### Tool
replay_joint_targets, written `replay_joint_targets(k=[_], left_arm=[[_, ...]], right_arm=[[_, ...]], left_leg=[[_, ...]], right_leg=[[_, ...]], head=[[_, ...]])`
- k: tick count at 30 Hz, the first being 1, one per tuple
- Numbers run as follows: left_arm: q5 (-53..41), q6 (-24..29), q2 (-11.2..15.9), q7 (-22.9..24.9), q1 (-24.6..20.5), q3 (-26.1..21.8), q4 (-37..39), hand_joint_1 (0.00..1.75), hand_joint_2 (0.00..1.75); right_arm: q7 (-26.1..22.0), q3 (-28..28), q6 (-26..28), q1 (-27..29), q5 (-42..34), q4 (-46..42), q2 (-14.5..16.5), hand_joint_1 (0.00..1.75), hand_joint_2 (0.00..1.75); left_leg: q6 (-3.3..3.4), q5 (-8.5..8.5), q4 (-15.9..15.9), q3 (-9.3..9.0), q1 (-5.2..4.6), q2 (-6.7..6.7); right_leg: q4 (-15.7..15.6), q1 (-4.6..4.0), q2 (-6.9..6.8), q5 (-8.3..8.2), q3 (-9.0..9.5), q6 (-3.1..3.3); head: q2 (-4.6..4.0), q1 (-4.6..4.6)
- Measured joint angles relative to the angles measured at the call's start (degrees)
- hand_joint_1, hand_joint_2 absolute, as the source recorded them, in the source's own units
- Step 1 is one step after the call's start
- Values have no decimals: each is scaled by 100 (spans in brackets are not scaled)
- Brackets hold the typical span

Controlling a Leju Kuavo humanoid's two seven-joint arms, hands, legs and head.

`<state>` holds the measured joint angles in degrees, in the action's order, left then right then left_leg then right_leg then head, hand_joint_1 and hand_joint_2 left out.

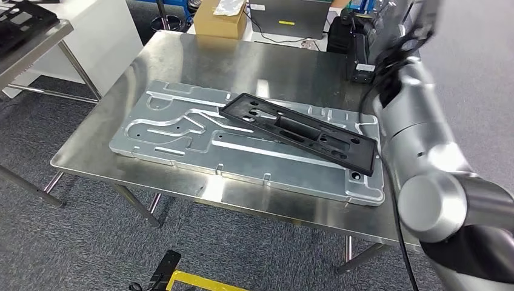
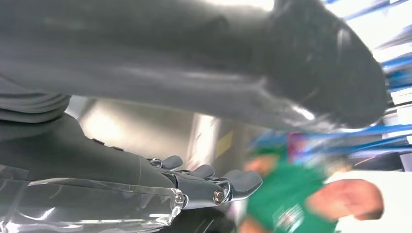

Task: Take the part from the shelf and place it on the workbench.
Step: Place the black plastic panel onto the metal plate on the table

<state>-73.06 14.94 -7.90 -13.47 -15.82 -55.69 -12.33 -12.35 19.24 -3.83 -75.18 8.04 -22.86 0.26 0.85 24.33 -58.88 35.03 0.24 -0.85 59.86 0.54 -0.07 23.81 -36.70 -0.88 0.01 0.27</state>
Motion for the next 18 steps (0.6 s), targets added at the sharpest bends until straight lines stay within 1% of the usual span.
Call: replay_joint_targets(k=[2,3,4,5,6,7,8,9,10,11,12,13,14,15,17,18], left_arm=[[23,-16,-10,16,-17,34,0,0,0],[44,-19,-14,29,-16,39,0,0,0],[73,-21,-17,42,-12,41,0,0,0],[100,-21,-20,55,-10,41,0,0,0],[116,-21,-21,62,-8,41,0,0,0],[132,-21,-23,68,-9,41,0,0,0],[149,-23,-26,83,-10,40,0,0,0],[179,-31,-29,110,-8,37,0,0,0],[219,-44,-33,154,-3,31,0,0,0],[262,-59,-35,204,5,22,0,0,0],[307,-73,-37,260,17,11,0,0,0],[345,-81,-37,314,34,-4,0,0,0],[386,-83,-37,359,59,-22,0,0,0],[433,-79,-38,394,94,-50,0,0,0],[533,-66,-39,419,187,-119,0,0,0],[572,-60,-40,416,232,-153,0,0,0]], right_arm=[[-169,585,-541,21,-400,-157,-72,0,0],[-240,774,-697,59,-477,-250,-92,0,0],[-303,900,-801,103,-521,-354,-105,0,0],[-355,977,-875,147,-543,-459,-112,0,0],[-390,1023,-919,191,-560,-547,-112,0,0],[-417,1058,-950,235,-574,-617,-111,0,0],[-453,1087,-975,291,-579,-675,-111,0,0],[-518,1107,-1007,370,-584,-755,-110,0,0],[-620,1100,-1039,487,-597,-891,-102,0,0],[-736,1062,-1053,646,-615,-1092,-86,0,0],[-854,979,-1019,876,-632,-1403,-53,0,0],[-959,844,-920,1169,-638,-1814,-4,0,0],[-1046,665,-773,1518,-616,-2277,53,0,0],[-1137,434,-586,1932,-555,-2791,120,0,0],[-1345,-138,-138,2824,-323,-3801,255,0,0],[-1437,-440,76,3242,-198,-4254,315,0,0]], left_leg=[[-48,-1,9,6,-7,-7],[-76,17,-3,10,-3,-2],[-107,75,-73,38,-1,9],[-139,192,-251,113,5,21],[-167,357,-544,240,16,34],[-191,541,-920,409,24,41],[-207,690,-1292,585,33,42],[-217,752,-1536,707,37,43],[-218,702,-1569,733,37,43],[-210,553,-1382,652,37,43],[-191,332,-992,465,37,44],[-166,159,-577,249,30,43],[-139,43,-238,75,19,41],[-116,-12,-26,-39,7,39],[-74,-10,65,-80,-12,38],[-40,-31,91,-86,1,48]], right_leg=[[-57,-12,4,8,13,40],[-74,-1,2,-3,20,67],[-93,14,3,-15,28,102],[-113,30,6,-27,35,135],[-124,38,12,-31,40,160],[-126,37,21,-30,40,178],[-124,34,30,-27,39,183],[-123,31,35,-25,42,185],[-121,28,37,-21,47,182],[-120,26,38,-15,58,175],[-119,24,34,-6,79,164],[-120,15,29,4,99,148],[-118,5,24,11,114,133],[-121,-3,18,10,124,114],[-138,-6,20,-4,130,70],[-140,2,22,9,127,42]], head=[[0,-3],[-1,-2],[-1,-3],[-1,-5],[-1,-9],[-1,-11],[-1,-11],[-1,-10],[-1,-10],[-1,-10],[-1,-10],[-1,-9],[-1,-8],[-1,-7],[-1,-7],[-1,-7]])
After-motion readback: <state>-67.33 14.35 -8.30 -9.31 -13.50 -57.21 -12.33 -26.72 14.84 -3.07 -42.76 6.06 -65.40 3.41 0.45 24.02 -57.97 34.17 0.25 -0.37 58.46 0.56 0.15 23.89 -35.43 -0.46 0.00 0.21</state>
